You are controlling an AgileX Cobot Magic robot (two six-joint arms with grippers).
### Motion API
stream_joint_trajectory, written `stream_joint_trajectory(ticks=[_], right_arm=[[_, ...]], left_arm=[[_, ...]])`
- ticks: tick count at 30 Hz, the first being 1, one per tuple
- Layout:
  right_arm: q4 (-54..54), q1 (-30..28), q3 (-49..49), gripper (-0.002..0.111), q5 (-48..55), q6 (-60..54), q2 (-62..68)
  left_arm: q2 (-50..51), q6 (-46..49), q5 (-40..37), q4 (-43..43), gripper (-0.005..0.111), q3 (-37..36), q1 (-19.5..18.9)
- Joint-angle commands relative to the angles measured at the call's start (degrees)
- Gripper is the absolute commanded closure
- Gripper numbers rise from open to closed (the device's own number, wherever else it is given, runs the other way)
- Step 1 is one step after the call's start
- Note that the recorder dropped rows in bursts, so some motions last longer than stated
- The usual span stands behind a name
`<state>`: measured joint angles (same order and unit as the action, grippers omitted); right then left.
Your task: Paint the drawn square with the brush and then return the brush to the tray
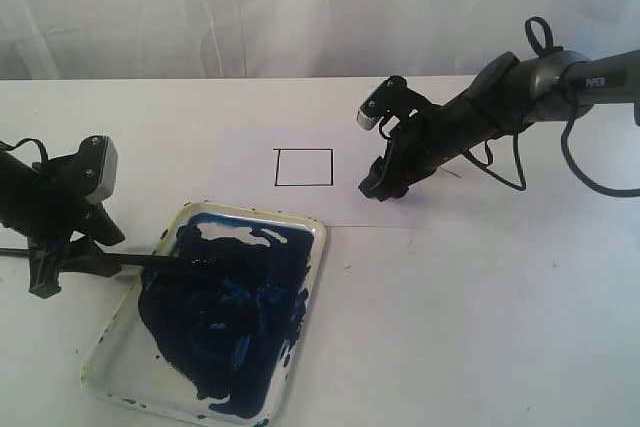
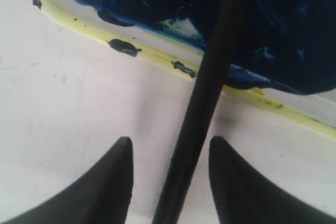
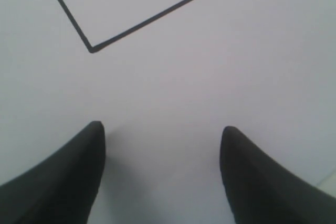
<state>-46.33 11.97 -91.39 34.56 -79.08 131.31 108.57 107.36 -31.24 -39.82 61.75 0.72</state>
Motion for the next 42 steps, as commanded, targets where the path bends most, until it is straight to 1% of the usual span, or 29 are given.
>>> stream_joint_trajectory(ticks=[1, 19, 22, 26, 30, 32, 38, 42], right_arm=[[1.15, 0.03, 0.05, 0.048, 0.48, -0.74, 0.72], [1.15, 0.03, 0.05, 0.048, 0.74, -0.74, 0.72], [1.15, 0.03, 0.05, 0.048, 0.74, -0.74, 0.72], [1.15, 0.03, 0.05, 0.048, 0.74, -0.74, 0.72], [1.15, 0.03, 0.05, 0.048, 0.74, -0.74, 0.72], [1.15, 0.03, 0.05, 0.048, 0.74, -0.74, 0.72], [1.15, 0.03, 0.05, 0.048, 0.74, -0.74, 0.72], [1.15, 0.03, 0.05, 0.048, 0.74, -0.74, 0.72]], left_arm=[[0.11, 0.62, -1.83, -1.34, 0.058, -0.34, 0.01], [2.04, 0.65, -1.47, -1.34, 0.058, -0.45, 0.01], [2.04, 0.65, -1.34, -1.25, 0.065, -0.45, 0.01], [2.04, 0.65, -0.20, -0.87, 0.085, -0.45, 0.01], [2.04, 0.65, 0.00, -0.87, 0.101, -0.45, 0.01], [2.04, 0.65, 0.10, -0.87, 0.107, -0.45, 0.01], [2.04, 5.13, 0.10, -0.87, 0.107, -0.45, 0.01], [1.37, 5.52, -0.02, -0.87, 0.107, -0.33, 0.01]])
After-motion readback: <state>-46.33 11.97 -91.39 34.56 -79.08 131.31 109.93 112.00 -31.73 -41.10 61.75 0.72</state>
